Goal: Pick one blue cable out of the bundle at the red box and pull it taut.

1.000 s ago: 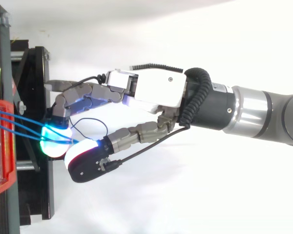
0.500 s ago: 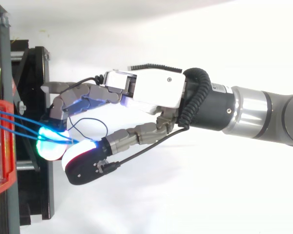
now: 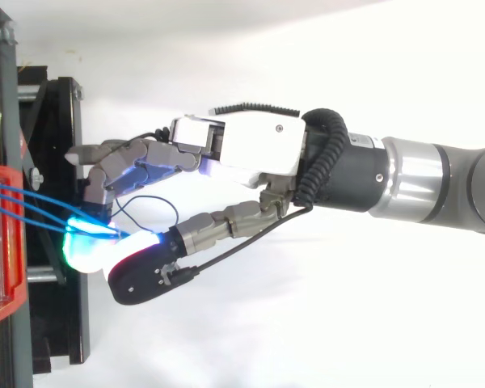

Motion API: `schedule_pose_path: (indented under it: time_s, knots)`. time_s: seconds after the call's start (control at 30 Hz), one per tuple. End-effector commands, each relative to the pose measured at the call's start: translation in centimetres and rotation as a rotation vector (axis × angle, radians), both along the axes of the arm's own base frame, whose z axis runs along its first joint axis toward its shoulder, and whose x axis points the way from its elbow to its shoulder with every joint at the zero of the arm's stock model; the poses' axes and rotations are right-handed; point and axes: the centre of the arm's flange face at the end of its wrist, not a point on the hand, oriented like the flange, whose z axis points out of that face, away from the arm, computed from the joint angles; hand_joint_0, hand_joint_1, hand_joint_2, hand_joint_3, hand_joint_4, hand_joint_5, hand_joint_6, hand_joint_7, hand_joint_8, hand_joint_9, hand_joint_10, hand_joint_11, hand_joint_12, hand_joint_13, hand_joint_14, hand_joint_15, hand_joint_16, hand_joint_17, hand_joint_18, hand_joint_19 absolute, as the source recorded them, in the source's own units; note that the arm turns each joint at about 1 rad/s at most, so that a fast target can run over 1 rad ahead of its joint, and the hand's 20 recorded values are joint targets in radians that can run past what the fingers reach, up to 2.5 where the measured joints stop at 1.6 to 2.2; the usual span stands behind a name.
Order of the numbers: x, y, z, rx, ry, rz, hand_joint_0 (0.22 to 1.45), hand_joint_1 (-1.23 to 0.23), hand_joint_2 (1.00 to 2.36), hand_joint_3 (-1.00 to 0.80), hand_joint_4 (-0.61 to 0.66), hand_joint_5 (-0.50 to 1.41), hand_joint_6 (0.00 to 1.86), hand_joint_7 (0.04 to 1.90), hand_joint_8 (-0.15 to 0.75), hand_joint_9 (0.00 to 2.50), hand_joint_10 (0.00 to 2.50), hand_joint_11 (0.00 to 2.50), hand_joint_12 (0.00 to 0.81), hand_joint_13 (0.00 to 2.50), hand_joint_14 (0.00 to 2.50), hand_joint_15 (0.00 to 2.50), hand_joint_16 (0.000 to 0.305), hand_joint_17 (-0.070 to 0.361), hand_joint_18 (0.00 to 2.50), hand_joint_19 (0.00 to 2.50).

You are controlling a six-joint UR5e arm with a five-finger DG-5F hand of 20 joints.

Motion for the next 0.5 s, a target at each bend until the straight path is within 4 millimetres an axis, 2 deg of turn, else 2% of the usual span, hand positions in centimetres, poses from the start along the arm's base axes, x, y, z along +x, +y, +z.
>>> schedule_pose_path:
  time_s: [0.0,0.47]
  knots:
    - [0.03,-0.21,0.19,0.012,-0.005,0.005,0.60,-0.64,1.01,-0.32,0.15,-0.20,0.82,0.79,0.290,0.58,0.01,0.33,0.352,0.16,0.00,0.11,0.063,0.141,0.00,0.00]
    - [-0.11,-0.89,-0.06,0.010,0.004,0.013,0.59,-0.67,1.01,-0.29,0.17,-0.22,0.87,0.79,0.292,0.59,0.01,0.36,0.362,0.21,0.00,0.10,0.063,0.142,0.00,0.00]
